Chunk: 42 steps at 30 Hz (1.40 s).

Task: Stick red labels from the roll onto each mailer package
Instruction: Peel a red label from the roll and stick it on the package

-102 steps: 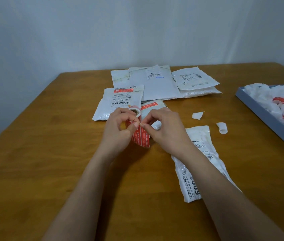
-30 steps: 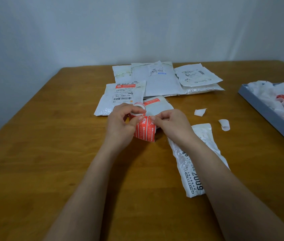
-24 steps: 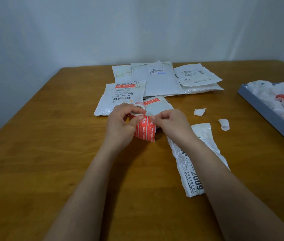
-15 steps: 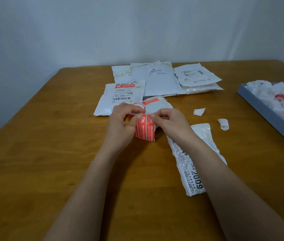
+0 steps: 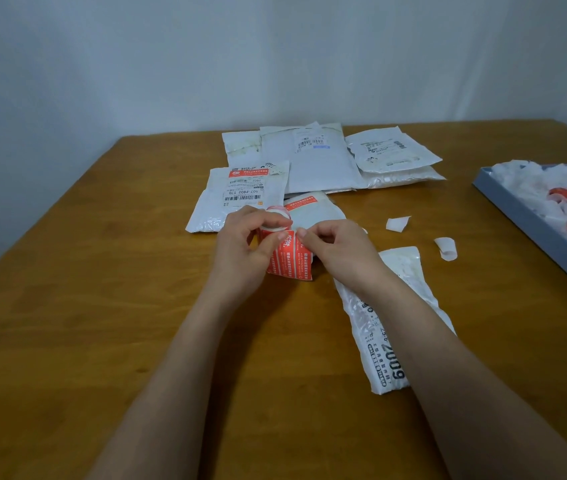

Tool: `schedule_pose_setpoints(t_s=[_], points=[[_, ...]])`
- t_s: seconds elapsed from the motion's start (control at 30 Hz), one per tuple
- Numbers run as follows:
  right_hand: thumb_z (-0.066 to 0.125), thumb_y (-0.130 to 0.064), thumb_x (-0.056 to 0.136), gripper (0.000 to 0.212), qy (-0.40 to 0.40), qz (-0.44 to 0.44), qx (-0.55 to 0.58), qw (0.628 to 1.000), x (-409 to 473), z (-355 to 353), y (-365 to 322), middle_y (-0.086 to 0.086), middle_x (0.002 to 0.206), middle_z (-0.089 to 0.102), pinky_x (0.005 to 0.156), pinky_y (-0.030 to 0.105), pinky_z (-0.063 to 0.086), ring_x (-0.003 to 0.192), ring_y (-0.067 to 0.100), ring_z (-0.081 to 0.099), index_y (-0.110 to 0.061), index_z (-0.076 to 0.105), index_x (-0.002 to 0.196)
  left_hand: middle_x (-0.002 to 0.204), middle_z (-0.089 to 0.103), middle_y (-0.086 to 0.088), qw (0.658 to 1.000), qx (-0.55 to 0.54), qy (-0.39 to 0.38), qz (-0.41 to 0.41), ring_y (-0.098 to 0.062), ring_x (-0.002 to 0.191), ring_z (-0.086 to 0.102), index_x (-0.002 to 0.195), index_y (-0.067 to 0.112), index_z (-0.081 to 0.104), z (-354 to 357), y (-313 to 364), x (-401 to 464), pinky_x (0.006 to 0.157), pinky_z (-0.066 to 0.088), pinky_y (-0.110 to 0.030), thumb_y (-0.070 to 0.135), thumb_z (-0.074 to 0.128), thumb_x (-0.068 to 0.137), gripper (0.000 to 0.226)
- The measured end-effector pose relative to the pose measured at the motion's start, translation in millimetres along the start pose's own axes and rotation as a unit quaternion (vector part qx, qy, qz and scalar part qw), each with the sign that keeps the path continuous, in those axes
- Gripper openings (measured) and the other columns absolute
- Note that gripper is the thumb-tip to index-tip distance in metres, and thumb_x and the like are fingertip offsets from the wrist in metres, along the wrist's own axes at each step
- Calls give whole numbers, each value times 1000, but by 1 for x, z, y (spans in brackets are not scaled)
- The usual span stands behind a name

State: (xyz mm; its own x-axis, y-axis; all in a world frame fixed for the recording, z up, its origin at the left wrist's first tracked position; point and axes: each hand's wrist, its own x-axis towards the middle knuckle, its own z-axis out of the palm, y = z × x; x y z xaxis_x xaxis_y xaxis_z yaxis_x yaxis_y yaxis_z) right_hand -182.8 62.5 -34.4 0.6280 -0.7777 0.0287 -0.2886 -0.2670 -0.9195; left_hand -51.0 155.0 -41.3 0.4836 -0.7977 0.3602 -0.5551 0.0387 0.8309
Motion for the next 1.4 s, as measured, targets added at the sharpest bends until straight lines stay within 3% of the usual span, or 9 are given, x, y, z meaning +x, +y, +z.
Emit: schedule_pose_setpoints(t_s=[0.23, 0.33, 0.43, 0.57, 0.83, 1.07, 1.4], points=[[55, -38, 95, 34, 7, 1, -1, 1000, 1, 1, 1, 4, 100, 69, 62, 11, 51, 89, 12, 67, -9, 70, 106, 109, 58, 7, 1000, 5, 4, -6, -12, 111, 53, 99, 32, 65, 1, 1, 0, 91, 48, -24, 21, 65, 89, 15], [55, -39, 95, 35, 8, -7, -6, 1000, 1, 0, 1, 3, 99, 70, 60, 10, 51, 87, 11, 67, -9, 70, 106, 104, 57, 14, 1000, 5, 7, 0, -10, 110, 53, 98, 32, 65, 1, 1, 0, 90, 46, -22, 20, 66, 89, 15], [56, -39, 94, 34, -3, -16, -14, 1000, 1, -3, 1, 1, 97, 71, 67, 14, 50, 87, 9, 67, -10, 70, 106, 105, 56, 18, 1000, 5, 6, -9, -8, 110, 52, 99, 34, 65, 0, 0, 0, 89, 44, -19, 22, 66, 89, 16], [61, -35, 92, 29, -30, -16, -12, 999, 1, -8, 3, 0, 95, 72, 80, 24, 55, 88, 10, 68, -10, 72, 102, 112, 60, 7, 1000, -1, 10, -11, -10, 111, 54, 102, 31, 66, 0, 1, 0, 88, 45, -19, 24, 65, 89, 15], [59, -38, 93, 33, -21, 9, -33, 999, 4, -5, 4, 2, 102, 70, 77, 22, 55, 91, 11, 67, -10, 69, 109, 105, 54, 20, 1000, 3, 2, -8, -6, 109, 52, 99, 37, 63, 1, 1, 0, 90, 45, -22, 26, 65, 89, 15], [59, -37, 93, 33, -12, 20, -36, 999, 4, -4, 3, 2, 103, 70, 73, 19, 52, 90, 11, 67, -10, 70, 109, 103, 56, 17, 1000, 4, 9, 4, -10, 110, 54, 100, 32, 65, 1, 0, 1, 94, 49, -31, 23, 66, 89, 14], [56, -38, 94, 34, -1, 12, -33, 999, 3, -4, 3, 2, 99, 70, 69, 19, 50, 92, 13, 66, -8, 71, 104, 102, 56, 19, 1000, -8, 6, -7, -7, 106, 54, 99, 32, 63, 0, 2, -1, 85, 45, -15, 25, 64, 89, 13]])
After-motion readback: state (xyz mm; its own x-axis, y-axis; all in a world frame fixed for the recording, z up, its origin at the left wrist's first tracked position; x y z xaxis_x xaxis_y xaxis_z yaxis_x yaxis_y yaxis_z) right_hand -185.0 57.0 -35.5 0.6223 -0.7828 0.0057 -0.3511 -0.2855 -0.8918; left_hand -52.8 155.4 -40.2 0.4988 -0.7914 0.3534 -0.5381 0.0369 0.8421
